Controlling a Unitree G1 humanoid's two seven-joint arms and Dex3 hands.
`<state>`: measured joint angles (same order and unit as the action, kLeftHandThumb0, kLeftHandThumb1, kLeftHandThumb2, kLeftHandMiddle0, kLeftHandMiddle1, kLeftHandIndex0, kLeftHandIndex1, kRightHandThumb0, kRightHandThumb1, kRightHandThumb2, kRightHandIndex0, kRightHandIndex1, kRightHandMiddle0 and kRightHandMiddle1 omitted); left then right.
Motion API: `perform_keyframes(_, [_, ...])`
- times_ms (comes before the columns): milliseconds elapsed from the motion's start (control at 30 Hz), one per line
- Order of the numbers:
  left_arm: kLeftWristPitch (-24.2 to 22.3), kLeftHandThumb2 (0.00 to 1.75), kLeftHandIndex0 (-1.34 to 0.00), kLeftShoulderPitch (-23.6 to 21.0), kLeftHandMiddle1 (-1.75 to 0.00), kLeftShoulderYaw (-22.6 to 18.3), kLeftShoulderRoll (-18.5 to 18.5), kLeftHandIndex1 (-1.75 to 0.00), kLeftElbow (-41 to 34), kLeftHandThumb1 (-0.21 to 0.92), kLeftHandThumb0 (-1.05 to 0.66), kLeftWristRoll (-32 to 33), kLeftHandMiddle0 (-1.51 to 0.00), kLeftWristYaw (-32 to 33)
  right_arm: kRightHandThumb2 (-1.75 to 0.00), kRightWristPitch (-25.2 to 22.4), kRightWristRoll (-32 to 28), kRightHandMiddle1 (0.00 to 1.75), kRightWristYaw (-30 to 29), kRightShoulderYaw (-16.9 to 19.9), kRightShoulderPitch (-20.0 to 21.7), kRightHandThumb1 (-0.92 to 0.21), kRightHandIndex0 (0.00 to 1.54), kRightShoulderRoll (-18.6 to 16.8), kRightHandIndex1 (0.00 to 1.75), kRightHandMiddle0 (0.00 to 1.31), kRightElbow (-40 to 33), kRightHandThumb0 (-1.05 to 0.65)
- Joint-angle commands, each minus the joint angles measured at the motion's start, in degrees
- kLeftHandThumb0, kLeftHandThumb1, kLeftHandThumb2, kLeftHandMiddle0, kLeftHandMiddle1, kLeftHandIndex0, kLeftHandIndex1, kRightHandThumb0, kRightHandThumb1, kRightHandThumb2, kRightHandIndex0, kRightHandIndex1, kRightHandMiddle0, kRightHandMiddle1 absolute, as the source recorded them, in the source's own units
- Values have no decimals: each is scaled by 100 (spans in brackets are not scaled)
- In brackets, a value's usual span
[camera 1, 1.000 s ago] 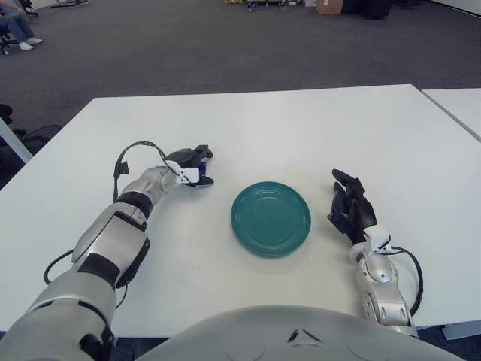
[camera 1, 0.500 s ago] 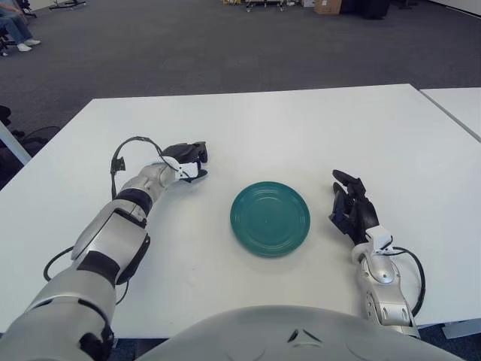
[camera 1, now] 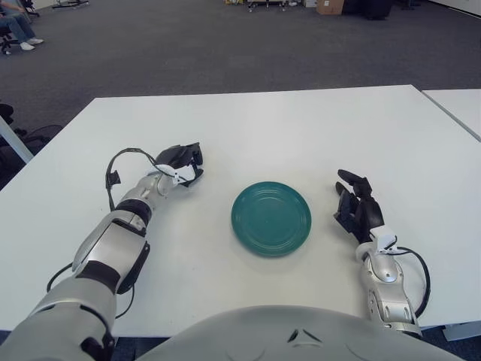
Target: Put the gum into the plate.
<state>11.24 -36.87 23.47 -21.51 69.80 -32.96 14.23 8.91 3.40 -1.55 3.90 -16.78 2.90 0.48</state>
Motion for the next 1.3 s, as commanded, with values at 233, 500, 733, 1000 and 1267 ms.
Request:
perform_keyframes(233, [122,121,-54,235,-175,-91,10,-175,-10,40,-44,129,-111,-131,-101,-227,-112,88,5,118,-107,-92,47,2,6,3,648,-78])
perform_keyframes(500, [168,120,-53,253,-175,-130,3,-175,-20,41,-43,155,-111,-120,-100,-185,-95,88,-14,170,-12,-92,49,11,7,4,794,-79])
perform_keyframes(733, [248,121,-54,271,-175,-113,-38,-175,-49,40,-44,124,-112,-71,-100,-154,-72,88,-35,175,37,-92,50,22,7,5,863,-80])
perform_keyframes(1000, [388,122,-54,325,-175,-183,-182,-175,-447,39,-44,191,-112,-217,-99,-168,-59,88,-46,164,46,-92,52,23,8,5,858,-82])
perform_keyframes(1267, [173,121,-54,546,-175,-442,-390,-175,-1745,39,-44,327,-112,-679,-98,-175,-86,88,-23,153,30,-92,54,14,9,6,854,-83])
